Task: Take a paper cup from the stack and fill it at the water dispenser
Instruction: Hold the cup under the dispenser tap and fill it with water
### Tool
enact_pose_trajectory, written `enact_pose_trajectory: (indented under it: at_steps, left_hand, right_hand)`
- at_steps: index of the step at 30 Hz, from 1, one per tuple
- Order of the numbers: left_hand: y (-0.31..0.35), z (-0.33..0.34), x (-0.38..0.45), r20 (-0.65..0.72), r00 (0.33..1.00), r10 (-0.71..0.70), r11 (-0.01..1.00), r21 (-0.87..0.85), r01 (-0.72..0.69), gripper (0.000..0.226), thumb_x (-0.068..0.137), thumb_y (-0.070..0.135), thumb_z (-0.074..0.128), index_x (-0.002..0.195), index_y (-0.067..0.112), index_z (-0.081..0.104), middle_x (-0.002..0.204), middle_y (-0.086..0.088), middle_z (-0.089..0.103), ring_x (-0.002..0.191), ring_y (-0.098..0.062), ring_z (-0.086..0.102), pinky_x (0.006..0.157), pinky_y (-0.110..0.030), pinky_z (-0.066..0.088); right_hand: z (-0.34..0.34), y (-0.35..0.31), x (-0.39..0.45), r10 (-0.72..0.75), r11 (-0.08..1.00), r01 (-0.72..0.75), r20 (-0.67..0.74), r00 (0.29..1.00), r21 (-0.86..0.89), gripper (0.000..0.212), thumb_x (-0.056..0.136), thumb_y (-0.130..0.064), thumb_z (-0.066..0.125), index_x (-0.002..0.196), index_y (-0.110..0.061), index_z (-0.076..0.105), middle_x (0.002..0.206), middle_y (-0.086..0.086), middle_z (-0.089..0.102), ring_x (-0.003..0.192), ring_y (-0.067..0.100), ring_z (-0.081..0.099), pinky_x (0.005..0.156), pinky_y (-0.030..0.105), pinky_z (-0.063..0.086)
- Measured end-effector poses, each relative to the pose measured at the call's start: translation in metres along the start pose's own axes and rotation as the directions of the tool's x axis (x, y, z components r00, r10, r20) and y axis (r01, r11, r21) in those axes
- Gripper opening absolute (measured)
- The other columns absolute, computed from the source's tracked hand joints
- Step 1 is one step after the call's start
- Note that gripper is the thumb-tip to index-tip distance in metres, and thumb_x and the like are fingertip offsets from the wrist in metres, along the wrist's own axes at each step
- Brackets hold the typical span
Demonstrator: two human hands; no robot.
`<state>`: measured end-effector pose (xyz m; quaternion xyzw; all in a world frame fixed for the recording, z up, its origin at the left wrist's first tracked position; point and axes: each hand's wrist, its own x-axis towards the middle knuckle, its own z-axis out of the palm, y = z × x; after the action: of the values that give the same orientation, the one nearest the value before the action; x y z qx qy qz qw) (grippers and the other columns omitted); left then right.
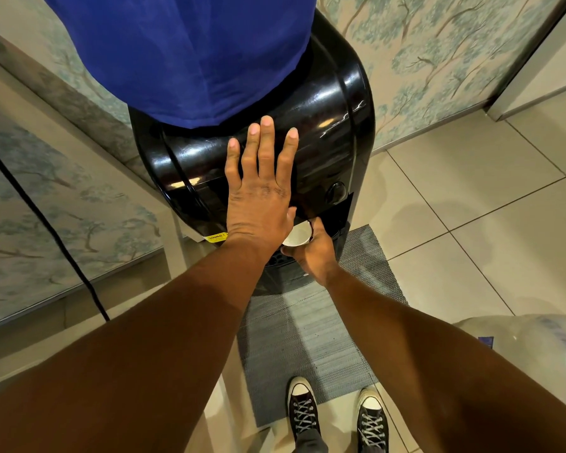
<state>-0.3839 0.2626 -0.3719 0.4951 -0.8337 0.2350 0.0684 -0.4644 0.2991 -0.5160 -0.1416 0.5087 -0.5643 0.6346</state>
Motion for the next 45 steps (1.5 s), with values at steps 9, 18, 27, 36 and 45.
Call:
enact_pose_trajectory:
  at_steps: [9,18,27,36,45]
  left_hand:
    - [0.0,0.0,0.0,0.01,1.0,0.006,1.0,-0.009,-0.006,0.128,0.067,0.055,0.081,0.156,0.014,-0.001,0.158,-0.02,-0.001,0.146,-0.036,0.001,0.119,-0.052,0.005]
    - [0.0,-0.001,0.0,0.003,1.0,0.007,1.0,-0.019,-0.006,0.128,0.065,0.054,0.082,0.155,0.014,0.001,0.157,-0.02,-0.002,0.146,-0.036,0.002,0.119,-0.052,0.006]
    - [0.001,-0.002,0.0,0.003,1.0,-0.004,1.0,-0.001,0.004,0.128,0.064,0.055,0.082,0.155,0.014,0.003,0.157,-0.02,0.0,0.146,-0.036,0.005,0.119,-0.053,0.009]
    - [0.003,-0.005,-0.001,0.066,0.998,-0.01,1.0,-0.016,0.011,0.128,0.069,0.057,0.077,0.156,0.014,-0.006,0.159,-0.022,-0.002,0.149,-0.038,0.003,0.119,-0.054,0.004]
    - [0.002,-0.013,0.0,0.141,0.99,0.012,0.998,-0.056,-0.004,0.132,0.067,0.064,0.073,0.154,0.014,-0.012,0.163,-0.024,-0.002,0.151,-0.04,-0.001,0.12,-0.056,0.003]
  right_hand:
    - [-0.001,-0.003,-0.001,0.004,1.0,-0.003,-0.002,1.0,0.025,0.032,0.087,-0.001,0.062,0.113,-0.017,0.053,0.112,0.009,0.053,0.1,0.025,0.052,0.074,0.036,0.051]
    - [0.004,-0.008,0.004,0.091,0.945,-0.081,-0.014,0.996,0.317,0.027,0.089,-0.033,0.054,0.114,-0.021,0.056,0.11,0.01,0.058,0.095,0.026,0.057,0.068,0.035,0.052]
    - [-0.002,-0.001,0.011,0.108,0.937,-0.083,-0.055,0.993,0.338,0.02,0.102,-0.017,0.043,0.104,-0.023,0.062,0.095,0.004,0.067,0.085,0.024,0.063,0.054,0.031,0.056]
    - [-0.001,0.001,0.007,0.057,0.995,-0.056,-0.017,0.998,0.079,0.037,0.062,-0.024,0.076,0.094,-0.025,0.057,0.106,0.009,0.056,0.097,0.029,0.055,0.065,0.04,0.052]
    - [0.001,0.002,-0.002,0.159,0.959,-0.153,-0.006,0.987,0.239,0.062,0.049,-0.035,0.073,0.103,-0.016,0.051,0.111,0.016,0.049,0.096,0.032,0.049,0.063,0.037,0.043]
